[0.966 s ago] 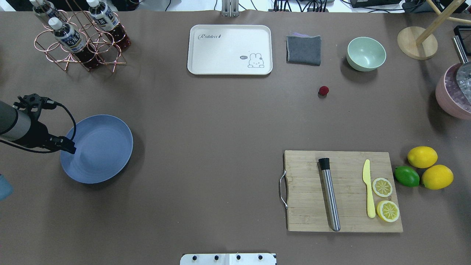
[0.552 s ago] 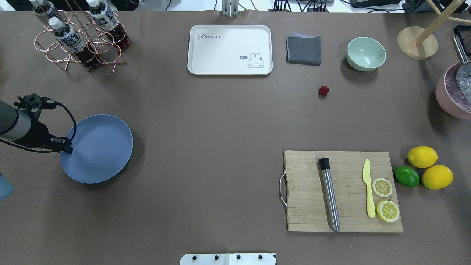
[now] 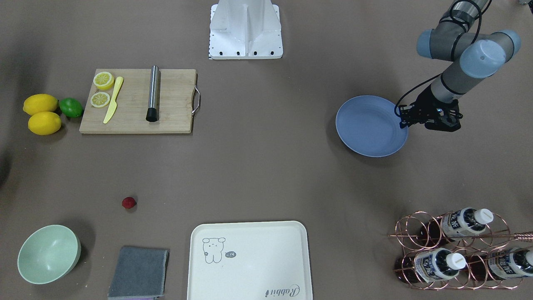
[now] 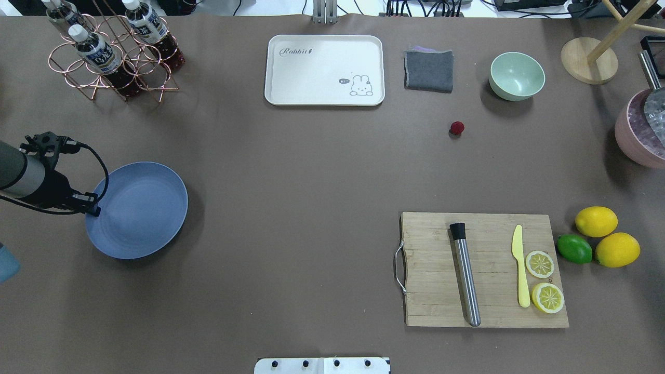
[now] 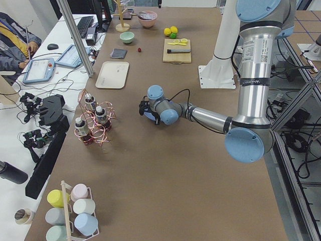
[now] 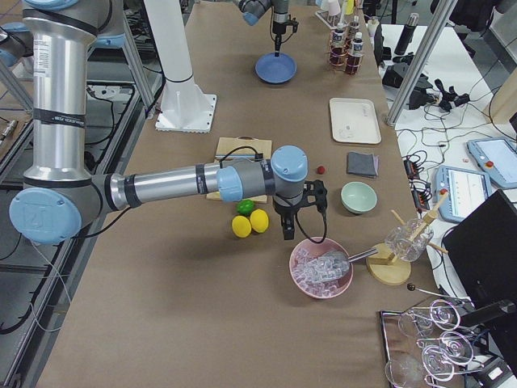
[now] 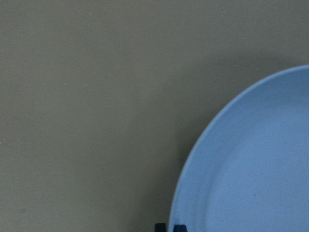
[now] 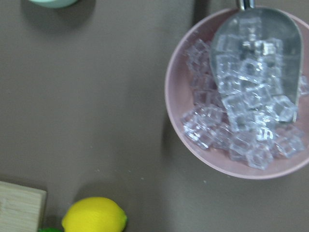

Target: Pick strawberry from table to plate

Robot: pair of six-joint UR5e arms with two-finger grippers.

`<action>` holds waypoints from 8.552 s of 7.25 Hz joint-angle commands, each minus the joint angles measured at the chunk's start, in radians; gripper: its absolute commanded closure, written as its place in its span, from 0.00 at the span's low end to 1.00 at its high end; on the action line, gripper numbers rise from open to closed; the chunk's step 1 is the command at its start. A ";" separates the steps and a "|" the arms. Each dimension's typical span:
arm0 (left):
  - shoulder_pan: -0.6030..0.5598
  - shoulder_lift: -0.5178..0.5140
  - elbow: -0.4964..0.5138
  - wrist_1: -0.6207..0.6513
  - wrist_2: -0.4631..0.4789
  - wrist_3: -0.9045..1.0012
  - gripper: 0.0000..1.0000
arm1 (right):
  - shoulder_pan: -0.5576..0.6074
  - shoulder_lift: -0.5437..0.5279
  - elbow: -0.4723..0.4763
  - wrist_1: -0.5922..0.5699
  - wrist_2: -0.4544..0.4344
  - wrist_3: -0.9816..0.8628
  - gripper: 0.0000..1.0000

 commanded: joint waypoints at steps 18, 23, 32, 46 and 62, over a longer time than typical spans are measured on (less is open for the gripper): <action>0.351 -0.528 0.042 0.268 0.265 -0.484 1.00 | -0.504 0.649 -0.604 0.306 -0.299 0.638 1.00; 0.345 -0.494 0.049 0.268 0.271 -0.424 0.55 | -0.486 0.727 -0.450 0.102 -0.217 0.701 1.00; 0.166 -0.456 0.010 0.274 0.183 -0.293 0.03 | -0.961 0.734 -0.273 0.177 -0.470 1.135 1.00; -0.146 -0.259 -0.265 0.521 0.074 0.142 0.02 | -0.137 0.414 -0.084 -0.128 -0.027 0.198 0.00; -0.800 0.184 -0.070 0.603 -0.149 1.180 0.02 | 0.269 0.036 -0.116 -0.205 -0.122 -0.480 0.00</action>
